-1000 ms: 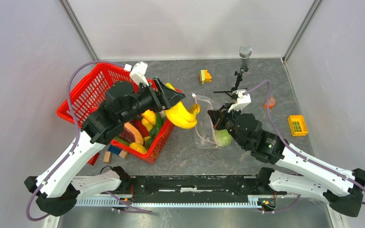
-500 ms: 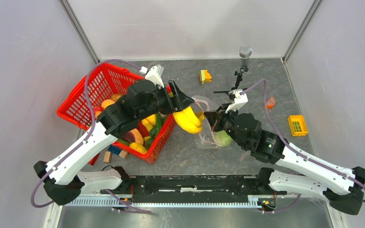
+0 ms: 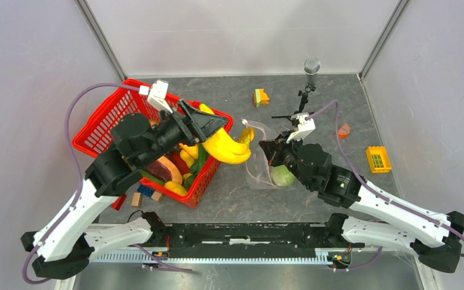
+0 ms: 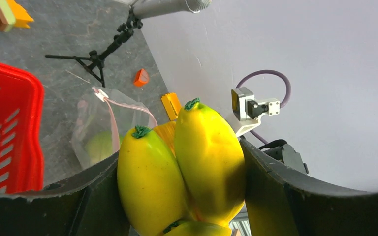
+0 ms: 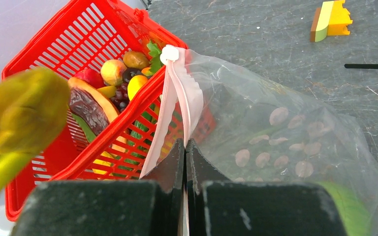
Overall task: Place the food in the zip-top bag and seal the zipper
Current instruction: Place the fake fruit in the zipper food storage bag.
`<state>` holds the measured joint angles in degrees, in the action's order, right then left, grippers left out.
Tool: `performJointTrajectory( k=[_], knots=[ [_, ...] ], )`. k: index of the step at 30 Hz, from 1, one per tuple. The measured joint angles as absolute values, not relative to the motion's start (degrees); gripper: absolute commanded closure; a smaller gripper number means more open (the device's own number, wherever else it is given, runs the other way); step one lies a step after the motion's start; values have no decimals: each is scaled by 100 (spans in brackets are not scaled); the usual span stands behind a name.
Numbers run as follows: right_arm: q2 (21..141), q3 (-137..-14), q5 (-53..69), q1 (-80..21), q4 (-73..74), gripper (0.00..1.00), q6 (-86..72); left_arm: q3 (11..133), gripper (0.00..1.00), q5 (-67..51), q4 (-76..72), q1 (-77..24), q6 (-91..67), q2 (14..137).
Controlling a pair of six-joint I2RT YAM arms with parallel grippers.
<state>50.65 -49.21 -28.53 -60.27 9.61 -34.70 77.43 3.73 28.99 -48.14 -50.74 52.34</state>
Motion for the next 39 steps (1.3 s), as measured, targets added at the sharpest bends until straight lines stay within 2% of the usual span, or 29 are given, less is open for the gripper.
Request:
performJointTrajectory(
  k=[7, 14, 27, 34, 39],
  knots=[
    [5028, -4886, -2860, -6027, 873, 100, -3463, 7067, 92, 82, 2250, -4814, -5356, 5763],
    [4849, -4775, -2995, -5999, 998, 100, -3485, 6499, 92, 471, 2215, -4814, -5496, 5743],
    [4580, -4550, -2130, -6027, 408, 100, -3481, 6412, 91, 1035, 2034, -4825, -5371, 5874],
    [4440, -4486, -1837, -6027, 231, 100, -3577, 6412, 83, 1000, 1433, -5063, -4541, 6224],
    [4377, -4486, -1717, -6027, 154, 100, -3699, 6128, 71, 1039, 698, -5356, -3638, 6208]
  ],
)
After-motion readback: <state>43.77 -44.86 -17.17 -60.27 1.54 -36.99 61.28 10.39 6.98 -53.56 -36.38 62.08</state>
